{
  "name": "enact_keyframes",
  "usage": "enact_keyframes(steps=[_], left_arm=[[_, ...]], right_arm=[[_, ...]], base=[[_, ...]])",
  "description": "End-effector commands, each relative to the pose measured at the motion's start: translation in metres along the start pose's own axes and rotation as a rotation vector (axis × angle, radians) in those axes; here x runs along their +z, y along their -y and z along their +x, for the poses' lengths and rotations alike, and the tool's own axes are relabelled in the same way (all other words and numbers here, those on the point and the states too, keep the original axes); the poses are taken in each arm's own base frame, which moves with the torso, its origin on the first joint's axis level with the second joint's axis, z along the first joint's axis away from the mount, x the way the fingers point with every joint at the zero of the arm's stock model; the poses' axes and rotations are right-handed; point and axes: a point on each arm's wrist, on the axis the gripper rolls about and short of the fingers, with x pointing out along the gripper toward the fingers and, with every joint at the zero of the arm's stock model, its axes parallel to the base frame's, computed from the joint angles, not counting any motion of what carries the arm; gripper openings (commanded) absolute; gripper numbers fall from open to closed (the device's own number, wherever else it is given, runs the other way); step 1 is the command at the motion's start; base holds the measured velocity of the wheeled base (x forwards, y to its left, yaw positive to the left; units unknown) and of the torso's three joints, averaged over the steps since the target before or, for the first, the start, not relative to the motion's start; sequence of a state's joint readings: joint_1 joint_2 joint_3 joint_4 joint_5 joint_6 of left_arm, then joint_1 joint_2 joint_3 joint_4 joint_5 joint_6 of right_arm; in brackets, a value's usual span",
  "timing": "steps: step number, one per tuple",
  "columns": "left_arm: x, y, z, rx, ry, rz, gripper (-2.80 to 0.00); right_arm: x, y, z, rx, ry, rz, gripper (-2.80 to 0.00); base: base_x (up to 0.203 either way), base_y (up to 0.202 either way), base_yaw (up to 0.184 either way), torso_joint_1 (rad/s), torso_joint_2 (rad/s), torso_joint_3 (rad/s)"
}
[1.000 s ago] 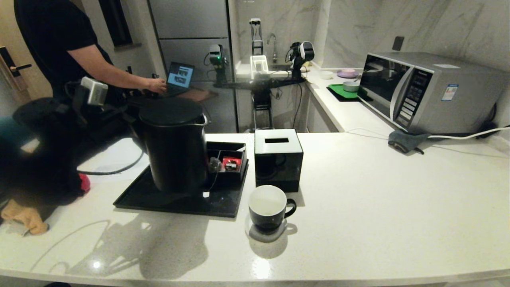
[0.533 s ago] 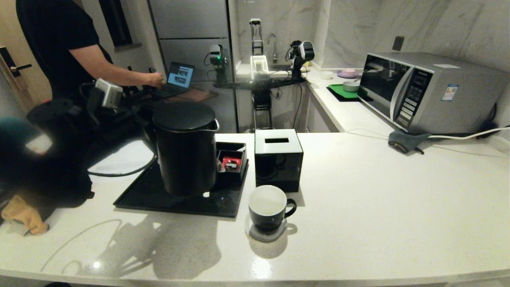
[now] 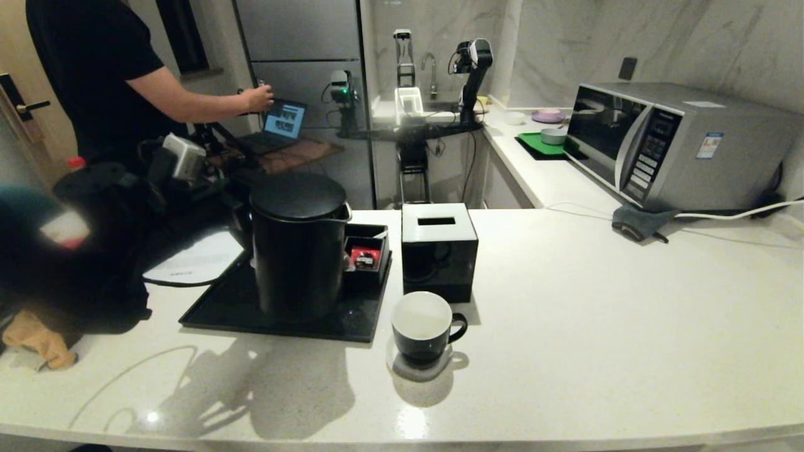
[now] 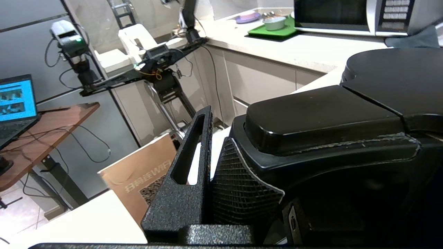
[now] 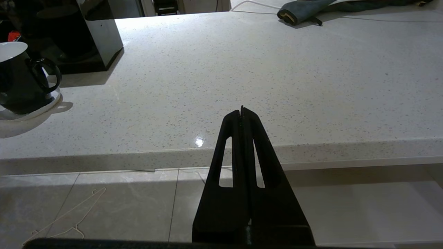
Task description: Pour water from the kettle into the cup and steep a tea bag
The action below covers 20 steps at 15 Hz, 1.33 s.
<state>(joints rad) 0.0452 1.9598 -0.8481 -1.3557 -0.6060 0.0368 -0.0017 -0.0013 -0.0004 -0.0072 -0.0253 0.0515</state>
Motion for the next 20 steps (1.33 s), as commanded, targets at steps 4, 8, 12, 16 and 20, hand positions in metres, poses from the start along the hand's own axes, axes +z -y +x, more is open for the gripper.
enact_keyframes(steps=[4, 8, 12, 16, 20], left_arm=[[-0.002, 0.007, 0.003, -0.022, 0.002, -0.001, -2.80], [-0.004, 0.014, 0.003, -0.038, -0.008, 0.021, -2.80], [-0.002, 0.023, 0.009, -0.058, 0.000, 0.020, -2.80], [-0.001, 0.028, 0.011, -0.055, 0.004, 0.018, -2.80], [-0.001, 0.028, 0.012, -0.058, -0.010, 0.034, -2.80]], right_arm=[[0.000, 0.000, 0.000, 0.000, -0.001, 0.001, -2.80], [0.000, 0.000, 0.000, -0.001, 0.000, 0.001, -2.80], [0.000, 0.000, 0.000, 0.000, 0.000, 0.001, -2.80], [0.000, 0.000, 0.000, 0.001, 0.000, 0.000, -2.80], [0.000, 0.000, 0.000, 0.001, -0.001, 0.001, -2.80]], base=[[0.000, 0.000, 0.000, 0.000, 0.00, 0.000], [0.000, 0.000, 0.000, 0.000, 0.00, 0.000], [0.000, 0.000, 0.000, 0.000, 0.00, 0.000], [0.000, 0.000, 0.000, 0.000, 0.00, 0.000], [0.000, 0.000, 0.000, 0.000, 0.00, 0.000]])
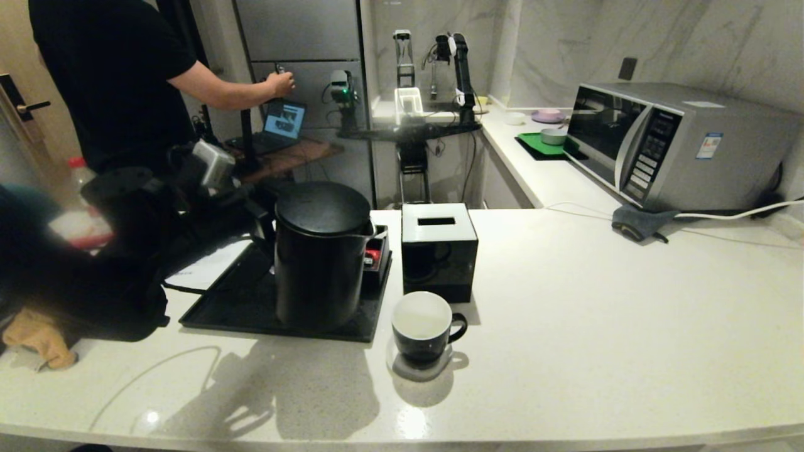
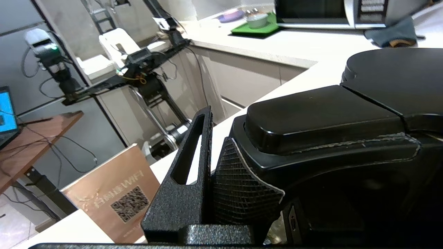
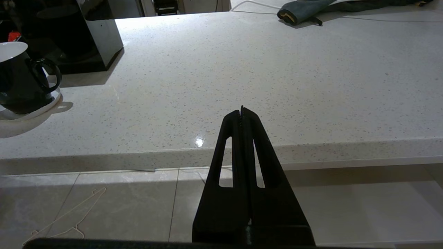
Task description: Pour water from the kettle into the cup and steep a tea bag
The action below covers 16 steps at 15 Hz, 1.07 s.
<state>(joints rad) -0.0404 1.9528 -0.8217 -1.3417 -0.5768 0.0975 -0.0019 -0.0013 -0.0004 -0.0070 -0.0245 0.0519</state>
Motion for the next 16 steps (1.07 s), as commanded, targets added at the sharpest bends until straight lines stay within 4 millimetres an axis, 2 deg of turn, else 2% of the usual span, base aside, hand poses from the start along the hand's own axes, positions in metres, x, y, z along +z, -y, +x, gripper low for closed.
enact_keyframes(steps=[1, 16], left_arm=[[0.0023, 0.0005, 0.0006, -0.005, 0.000, 0.013, -2.80], [0.0007, 0.0067, 0.0042, -0.028, -0.024, 0.045, -2.80]], right_arm=[[0.0000, 0.0000, 0.0001, 0.000, -0.001, 0.000, -2.80], [0.0000, 0.0000, 0.0001, -0.003, -0.001, 0.000, -2.80]], base=[[0.000, 0.000, 0.000, 0.000, 0.00, 0.000], [0.000, 0.000, 0.000, 0.000, 0.00, 0.000]])
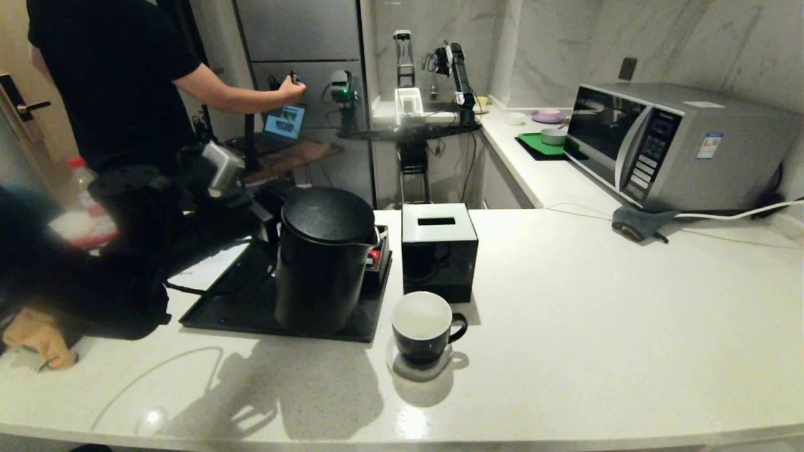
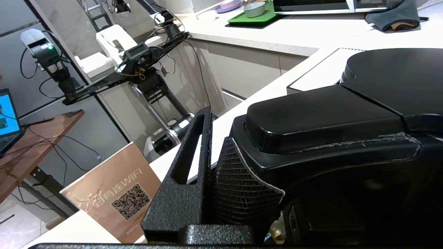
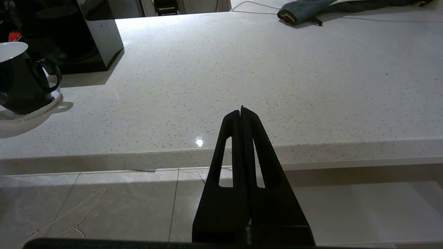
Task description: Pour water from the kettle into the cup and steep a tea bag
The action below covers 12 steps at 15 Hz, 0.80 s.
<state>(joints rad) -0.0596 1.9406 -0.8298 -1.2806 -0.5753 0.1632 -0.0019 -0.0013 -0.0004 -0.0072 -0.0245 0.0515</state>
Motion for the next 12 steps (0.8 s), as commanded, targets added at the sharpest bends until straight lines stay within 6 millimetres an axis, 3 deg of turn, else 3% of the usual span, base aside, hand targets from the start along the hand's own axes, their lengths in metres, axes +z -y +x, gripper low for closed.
enact_keyframes(steps=[1, 12], left_arm=[[-0.0003, 0.0010, 0.0009, -0.007, 0.005, 0.010, -2.80], [0.0020, 0.0104, 0.0025, -0.036, -0.016, 0.062, -2.80]], right_arm=[[0.0000, 0.0000, 0.0001, 0.000, -0.001, 0.001, -2.80], [0.0001, 0.0000, 0.0001, -0.001, -0.001, 0.001, -2.80]], base=[[0.000, 0.000, 0.000, 0.000, 0.00, 0.000], [0.000, 0.000, 0.000, 0.000, 0.00, 0.000]])
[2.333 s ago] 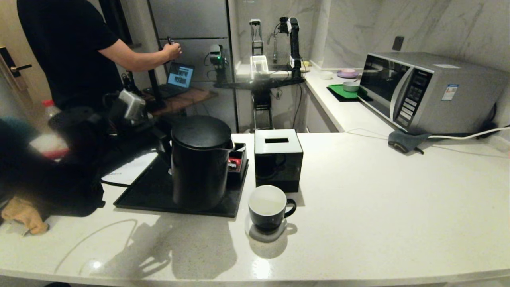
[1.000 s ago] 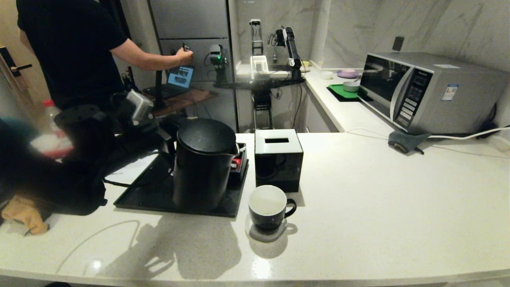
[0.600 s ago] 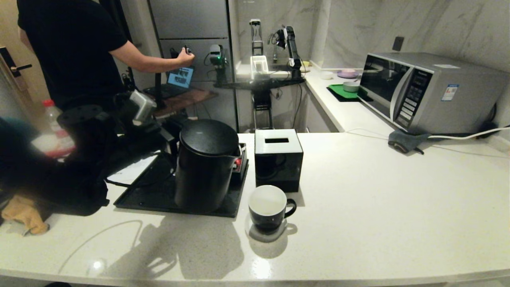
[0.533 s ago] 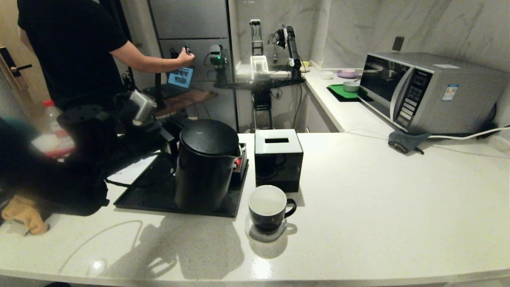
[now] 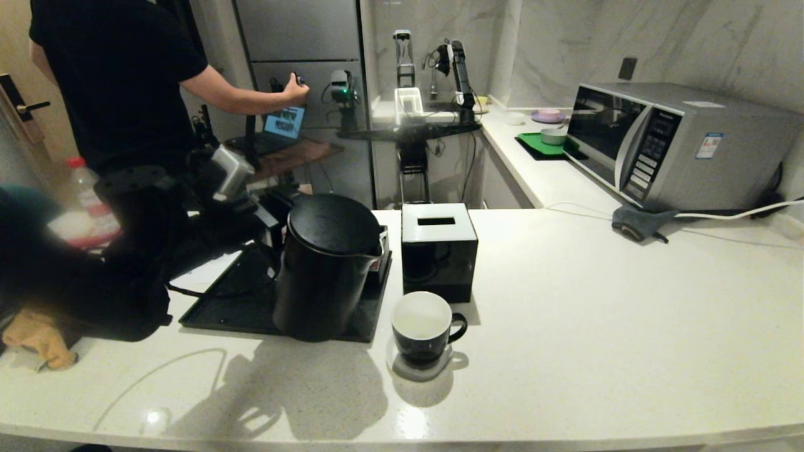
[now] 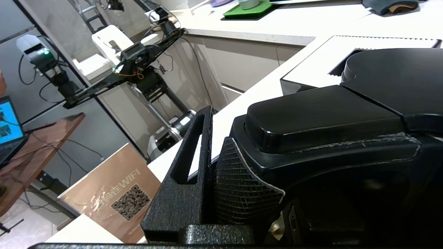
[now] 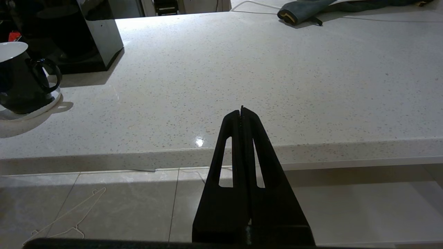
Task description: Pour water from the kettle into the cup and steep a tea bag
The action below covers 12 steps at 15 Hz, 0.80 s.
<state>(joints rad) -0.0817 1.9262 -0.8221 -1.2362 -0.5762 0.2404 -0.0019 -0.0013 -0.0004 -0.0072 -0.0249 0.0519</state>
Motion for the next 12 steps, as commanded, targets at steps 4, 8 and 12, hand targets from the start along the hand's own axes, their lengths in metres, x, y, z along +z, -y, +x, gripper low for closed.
enact_keyframes(steps=[4, 8, 12], left_arm=[[0.0013, 0.0063, 0.0038, -0.022, 0.011, 0.033, -2.80], [-0.0010, 0.0091, 0.0052, -0.035, -0.011, 0.060, -2.80], [-0.0020, 0.0081, 0.0062, -0.034, -0.014, 0.081, -2.80]], right_arm=[[0.0004, -0.0001, 0.0000, -0.001, 0.000, -0.001, -2.80], [0.0000, 0.0000, 0.0001, 0.000, -0.001, -0.001, -2.80], [0.0000, 0.0000, 0.0001, -0.001, -0.001, 0.000, -2.80]], base=[[0.000, 0.000, 0.000, 0.000, 0.00, 0.000], [0.000, 0.000, 0.000, 0.000, 0.00, 0.000], [0.000, 0.000, 0.000, 0.000, 0.00, 0.000]])
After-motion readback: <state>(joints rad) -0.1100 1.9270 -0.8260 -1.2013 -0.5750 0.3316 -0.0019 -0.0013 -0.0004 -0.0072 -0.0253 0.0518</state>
